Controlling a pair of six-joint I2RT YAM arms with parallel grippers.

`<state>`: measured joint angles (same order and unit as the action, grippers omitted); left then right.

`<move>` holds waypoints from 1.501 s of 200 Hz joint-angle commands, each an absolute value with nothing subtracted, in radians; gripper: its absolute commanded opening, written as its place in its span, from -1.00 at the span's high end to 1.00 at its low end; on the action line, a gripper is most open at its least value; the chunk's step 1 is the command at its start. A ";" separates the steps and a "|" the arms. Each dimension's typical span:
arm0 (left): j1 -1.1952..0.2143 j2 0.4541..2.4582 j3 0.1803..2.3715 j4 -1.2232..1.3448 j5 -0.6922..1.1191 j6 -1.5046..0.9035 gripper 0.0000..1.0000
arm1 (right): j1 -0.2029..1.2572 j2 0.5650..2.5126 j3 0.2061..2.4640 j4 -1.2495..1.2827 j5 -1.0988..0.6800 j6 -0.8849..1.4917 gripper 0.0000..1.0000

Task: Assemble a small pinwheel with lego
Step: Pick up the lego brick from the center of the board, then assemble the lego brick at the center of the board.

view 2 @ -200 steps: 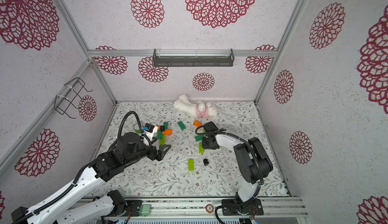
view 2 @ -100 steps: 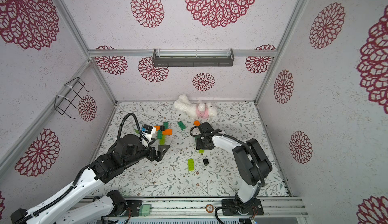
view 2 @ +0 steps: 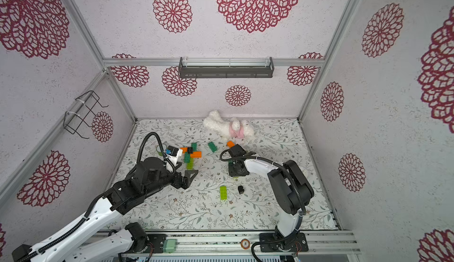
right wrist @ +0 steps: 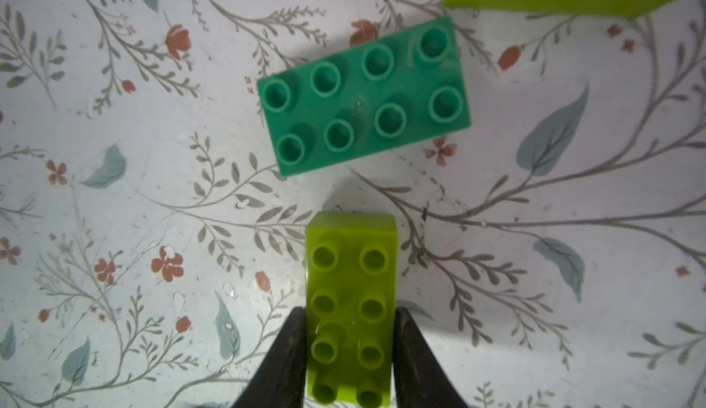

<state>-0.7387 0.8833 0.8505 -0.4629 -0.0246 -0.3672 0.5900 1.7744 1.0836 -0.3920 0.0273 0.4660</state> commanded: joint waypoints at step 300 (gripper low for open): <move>-0.857 0.744 0.830 -0.534 -0.192 -0.388 -0.94 | 0.852 1.758 1.102 -0.459 0.144 0.736 0.38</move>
<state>-0.8444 0.7559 0.8238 -0.5266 -0.1749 -0.3958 0.8398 1.7767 1.1149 -0.4263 0.1078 0.7094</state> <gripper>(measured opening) 0.971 0.339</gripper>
